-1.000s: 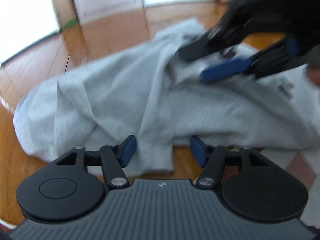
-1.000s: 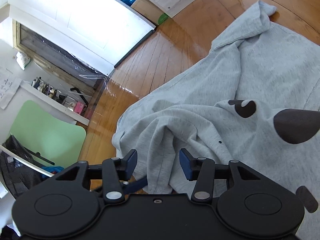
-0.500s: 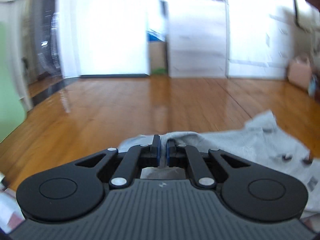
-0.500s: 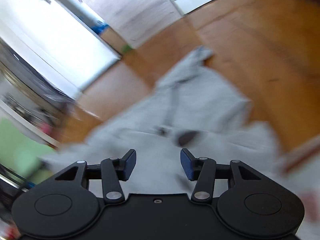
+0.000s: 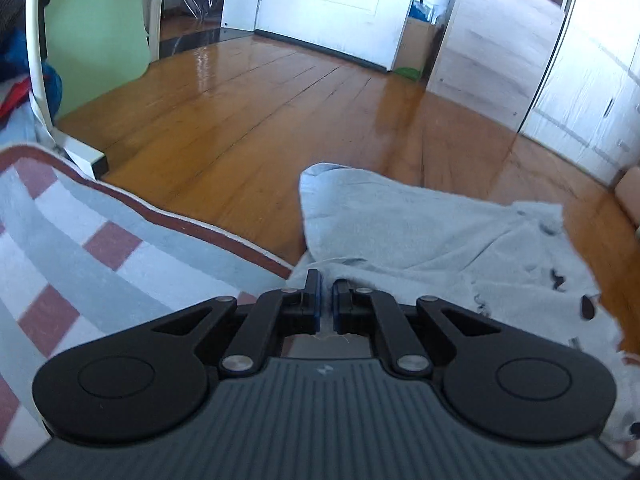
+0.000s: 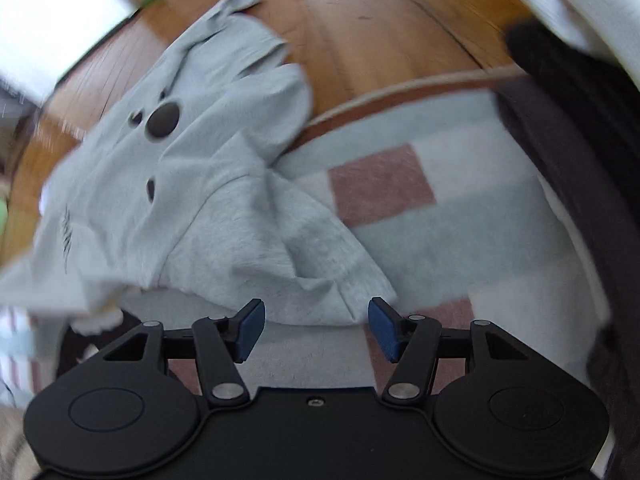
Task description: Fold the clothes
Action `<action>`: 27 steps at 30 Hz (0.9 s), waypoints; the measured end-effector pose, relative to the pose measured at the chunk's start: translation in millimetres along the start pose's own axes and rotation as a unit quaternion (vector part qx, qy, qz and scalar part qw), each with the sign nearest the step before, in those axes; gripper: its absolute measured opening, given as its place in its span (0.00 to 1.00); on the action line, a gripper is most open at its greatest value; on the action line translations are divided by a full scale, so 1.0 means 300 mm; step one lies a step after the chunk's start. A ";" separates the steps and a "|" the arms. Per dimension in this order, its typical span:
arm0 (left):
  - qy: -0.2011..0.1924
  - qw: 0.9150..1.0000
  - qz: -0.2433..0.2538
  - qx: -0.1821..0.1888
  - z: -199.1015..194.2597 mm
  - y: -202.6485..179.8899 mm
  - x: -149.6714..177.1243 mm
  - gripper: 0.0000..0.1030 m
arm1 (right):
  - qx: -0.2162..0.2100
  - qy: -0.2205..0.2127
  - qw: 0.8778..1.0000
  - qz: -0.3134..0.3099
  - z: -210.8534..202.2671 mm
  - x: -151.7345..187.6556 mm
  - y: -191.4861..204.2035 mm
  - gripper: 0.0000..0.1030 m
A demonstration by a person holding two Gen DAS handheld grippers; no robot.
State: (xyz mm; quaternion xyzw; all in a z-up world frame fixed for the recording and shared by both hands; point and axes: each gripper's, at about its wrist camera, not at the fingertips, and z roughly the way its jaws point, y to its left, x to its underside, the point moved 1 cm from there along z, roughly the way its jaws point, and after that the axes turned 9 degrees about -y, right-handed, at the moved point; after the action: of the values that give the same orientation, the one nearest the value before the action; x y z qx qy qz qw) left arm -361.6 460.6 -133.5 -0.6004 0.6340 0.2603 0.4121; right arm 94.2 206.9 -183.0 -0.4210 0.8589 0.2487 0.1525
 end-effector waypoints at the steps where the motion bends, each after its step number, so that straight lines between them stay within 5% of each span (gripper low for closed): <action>1: 0.003 1.000 0.008 -0.002 0.002 0.001 0.008 0.05 | 0.001 0.003 0.999 -0.038 0.013 -0.003 0.027 0.61; 5: 0.005 1.000 0.022 0.007 -0.014 -0.005 0.017 0.05 | 0.009 0.009 0.979 -0.201 0.070 0.002 0.127 0.61; 8: 0.013 1.000 0.005 0.015 -0.040 0.019 0.033 0.05 | -0.001 -0.052 0.953 -0.299 0.086 0.002 0.168 0.59; 9: 0.017 1.000 -0.003 0.018 -0.050 0.030 0.042 0.05 | -0.028 -0.052 0.950 -0.306 0.099 -0.005 0.167 0.34; 10: 0.022 1.000 0.003 0.013 -0.047 0.027 0.039 0.05 | -0.058 -0.027 0.955 -0.291 0.124 -0.022 0.159 0.06; 11: 0.027 1.000 0.010 0.008 -0.043 0.024 0.036 0.05 | -0.076 -0.016 0.963 -0.259 0.131 -0.052 0.146 0.05; 14: 0.041 0.999 0.030 -0.007 -0.033 0.015 0.025 0.05 | -0.120 -0.092 0.976 -0.154 0.008 -0.195 0.099 0.04; 15: 0.015 0.999 0.051 -0.008 -0.082 0.007 0.005 0.05 | -0.145 -0.123 0.976 -0.109 -0.047 -0.240 0.077 0.04; 17: -0.026 0.997 0.072 -0.006 -0.172 0.001 -0.032 0.05 | -0.231 -0.201 0.952 0.013 -0.225 -0.304 -0.001 0.03; 20: -0.025 0.996 0.082 0.004 -0.208 0.004 -0.042 0.05 | -0.195 -0.215 0.957 0.012 -0.356 -0.302 -0.031 0.03; 22: -0.015 0.994 0.110 0.009 -0.202 -0.011 -0.025 0.05 | -0.120 -0.166 0.979 -0.018 -0.329 -0.270 -0.035 0.03; 27: 0.020 0.980 0.195 0.042 -0.148 -0.079 0.017 0.05 | -0.089 -0.070 0.994 0.001 -0.140 -0.239 -0.074 0.03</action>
State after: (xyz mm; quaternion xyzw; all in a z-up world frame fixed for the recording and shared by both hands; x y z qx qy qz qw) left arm -347.5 417.7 -110.5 -0.4525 0.7572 0.2969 0.3657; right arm 152.7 218.5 -121.0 -0.4134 0.8211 0.3531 0.1739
